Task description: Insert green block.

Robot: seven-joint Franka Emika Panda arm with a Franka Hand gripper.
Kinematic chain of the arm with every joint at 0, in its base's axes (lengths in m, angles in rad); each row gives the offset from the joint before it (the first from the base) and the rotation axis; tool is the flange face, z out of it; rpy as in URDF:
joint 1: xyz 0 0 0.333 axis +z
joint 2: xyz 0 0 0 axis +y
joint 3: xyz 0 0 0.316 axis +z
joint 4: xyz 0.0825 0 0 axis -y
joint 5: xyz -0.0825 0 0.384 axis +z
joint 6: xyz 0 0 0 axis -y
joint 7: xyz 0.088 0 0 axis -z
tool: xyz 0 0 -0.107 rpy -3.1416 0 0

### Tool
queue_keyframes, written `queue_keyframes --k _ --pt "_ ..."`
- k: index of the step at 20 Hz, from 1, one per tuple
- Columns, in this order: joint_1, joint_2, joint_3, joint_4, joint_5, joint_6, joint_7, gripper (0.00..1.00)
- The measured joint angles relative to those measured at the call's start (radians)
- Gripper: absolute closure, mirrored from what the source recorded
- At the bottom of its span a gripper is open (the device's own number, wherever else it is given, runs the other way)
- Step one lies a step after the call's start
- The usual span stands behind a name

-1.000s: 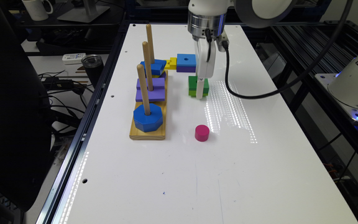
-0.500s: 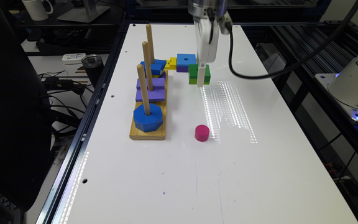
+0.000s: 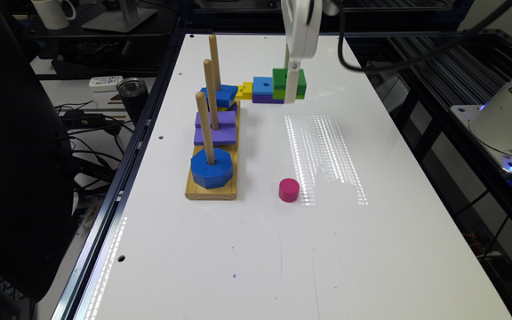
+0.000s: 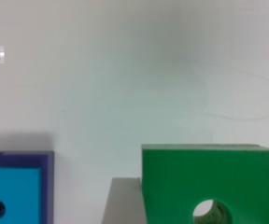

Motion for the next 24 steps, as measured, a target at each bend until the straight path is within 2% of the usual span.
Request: queue_keyframes --k 8,13,24 --pt "0.0 -0.094 0.0 0.004 0.0002 -0.085 0.0 1.0" --pt "0.0 -0.137 0.0 0.017 0.0004 -0.135 0.0 1.0" --pt "0.0 -0.175 0.0 0.055 0.0006 -0.209 0.0 1.0"
